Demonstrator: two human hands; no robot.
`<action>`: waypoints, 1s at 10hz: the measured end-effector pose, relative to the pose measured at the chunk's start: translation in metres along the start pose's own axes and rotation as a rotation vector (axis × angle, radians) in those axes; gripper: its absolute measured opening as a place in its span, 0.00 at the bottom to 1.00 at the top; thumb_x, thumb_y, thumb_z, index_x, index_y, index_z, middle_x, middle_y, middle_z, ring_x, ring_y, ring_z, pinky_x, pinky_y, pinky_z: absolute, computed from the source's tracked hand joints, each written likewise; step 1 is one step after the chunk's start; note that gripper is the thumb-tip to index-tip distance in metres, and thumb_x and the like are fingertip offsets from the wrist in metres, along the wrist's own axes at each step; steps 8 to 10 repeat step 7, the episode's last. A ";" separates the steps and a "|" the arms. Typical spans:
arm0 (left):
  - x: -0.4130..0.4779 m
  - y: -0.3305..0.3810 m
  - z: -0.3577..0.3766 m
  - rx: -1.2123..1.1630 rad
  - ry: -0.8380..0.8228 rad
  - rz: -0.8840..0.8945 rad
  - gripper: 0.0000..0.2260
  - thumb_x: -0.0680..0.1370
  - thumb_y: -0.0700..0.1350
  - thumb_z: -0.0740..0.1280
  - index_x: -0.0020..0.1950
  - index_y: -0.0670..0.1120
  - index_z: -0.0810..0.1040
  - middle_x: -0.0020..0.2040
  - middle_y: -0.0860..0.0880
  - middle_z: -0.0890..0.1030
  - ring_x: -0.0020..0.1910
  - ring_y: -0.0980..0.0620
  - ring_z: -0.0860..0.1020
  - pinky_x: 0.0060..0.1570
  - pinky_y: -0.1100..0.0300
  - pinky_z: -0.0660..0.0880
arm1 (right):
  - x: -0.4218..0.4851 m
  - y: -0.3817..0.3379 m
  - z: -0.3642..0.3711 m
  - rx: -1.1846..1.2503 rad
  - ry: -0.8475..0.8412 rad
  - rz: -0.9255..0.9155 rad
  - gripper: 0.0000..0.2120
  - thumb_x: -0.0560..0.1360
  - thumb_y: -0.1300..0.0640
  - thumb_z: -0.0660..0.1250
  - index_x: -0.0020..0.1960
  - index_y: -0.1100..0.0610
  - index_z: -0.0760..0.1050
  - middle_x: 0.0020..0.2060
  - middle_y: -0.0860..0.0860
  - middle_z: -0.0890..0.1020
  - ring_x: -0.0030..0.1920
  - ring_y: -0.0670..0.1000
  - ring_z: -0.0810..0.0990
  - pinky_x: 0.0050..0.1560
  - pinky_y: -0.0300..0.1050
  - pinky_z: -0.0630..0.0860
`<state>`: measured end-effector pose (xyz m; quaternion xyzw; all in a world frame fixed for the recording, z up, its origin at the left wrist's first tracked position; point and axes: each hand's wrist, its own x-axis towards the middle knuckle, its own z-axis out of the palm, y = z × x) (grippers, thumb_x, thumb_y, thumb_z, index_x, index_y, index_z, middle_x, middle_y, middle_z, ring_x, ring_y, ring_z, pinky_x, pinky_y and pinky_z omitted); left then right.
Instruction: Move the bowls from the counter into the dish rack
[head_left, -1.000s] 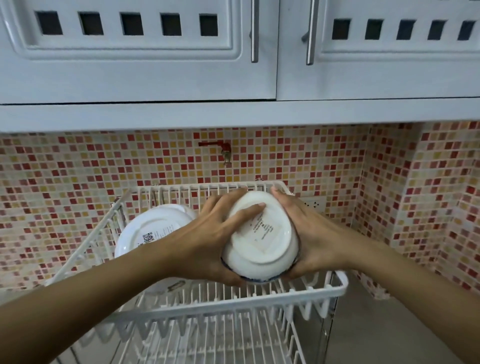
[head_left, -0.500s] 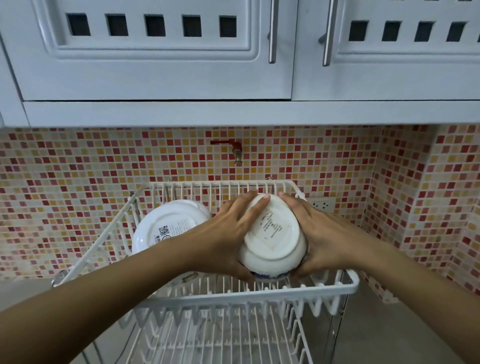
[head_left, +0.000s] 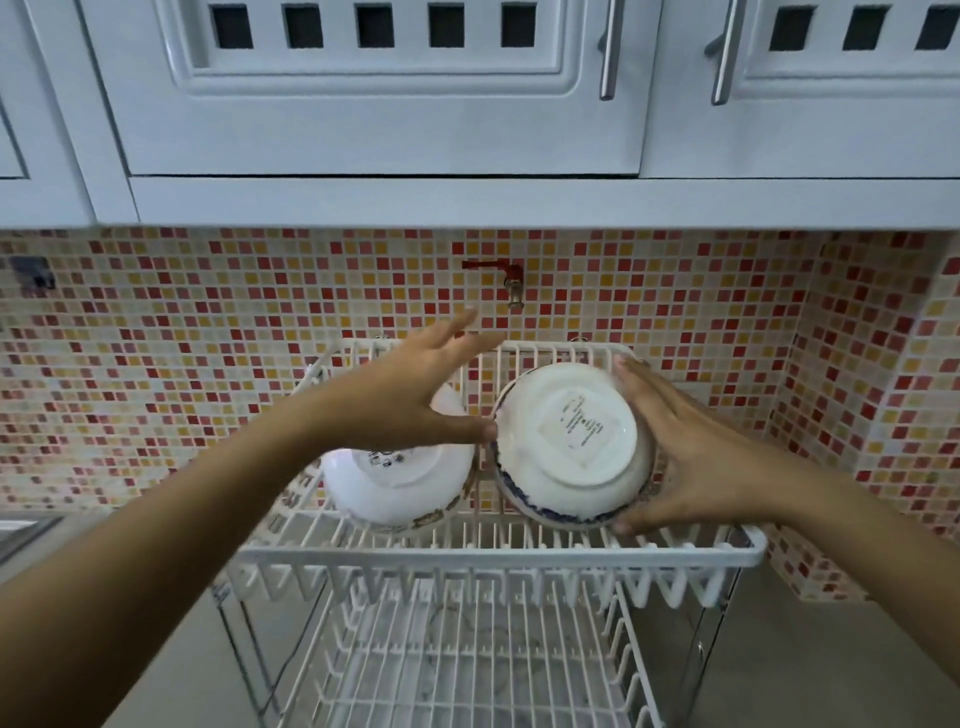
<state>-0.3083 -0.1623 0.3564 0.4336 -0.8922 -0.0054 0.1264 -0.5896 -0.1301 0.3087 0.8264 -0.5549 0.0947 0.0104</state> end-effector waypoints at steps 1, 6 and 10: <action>-0.023 -0.026 -0.001 0.073 -0.151 -0.172 0.48 0.65 0.65 0.71 0.74 0.65 0.41 0.77 0.57 0.36 0.77 0.47 0.40 0.73 0.40 0.50 | 0.001 -0.007 0.001 0.042 0.000 -0.027 0.64 0.55 0.24 0.67 0.67 0.38 0.21 0.63 0.29 0.22 0.72 0.38 0.31 0.73 0.43 0.40; -0.037 -0.037 0.006 0.067 -0.221 -0.218 0.53 0.64 0.65 0.72 0.71 0.67 0.32 0.75 0.54 0.27 0.74 0.46 0.31 0.71 0.35 0.43 | -0.005 -0.023 -0.007 0.059 0.015 -0.014 0.60 0.54 0.22 0.64 0.65 0.34 0.21 0.67 0.32 0.23 0.72 0.39 0.29 0.72 0.44 0.40; -0.040 -0.025 -0.003 -0.059 0.072 -0.178 0.42 0.69 0.68 0.58 0.76 0.59 0.39 0.77 0.54 0.35 0.77 0.50 0.40 0.75 0.41 0.47 | -0.004 -0.032 -0.009 0.073 0.054 -0.038 0.54 0.55 0.17 0.52 0.67 0.35 0.24 0.69 0.34 0.26 0.73 0.40 0.31 0.74 0.50 0.40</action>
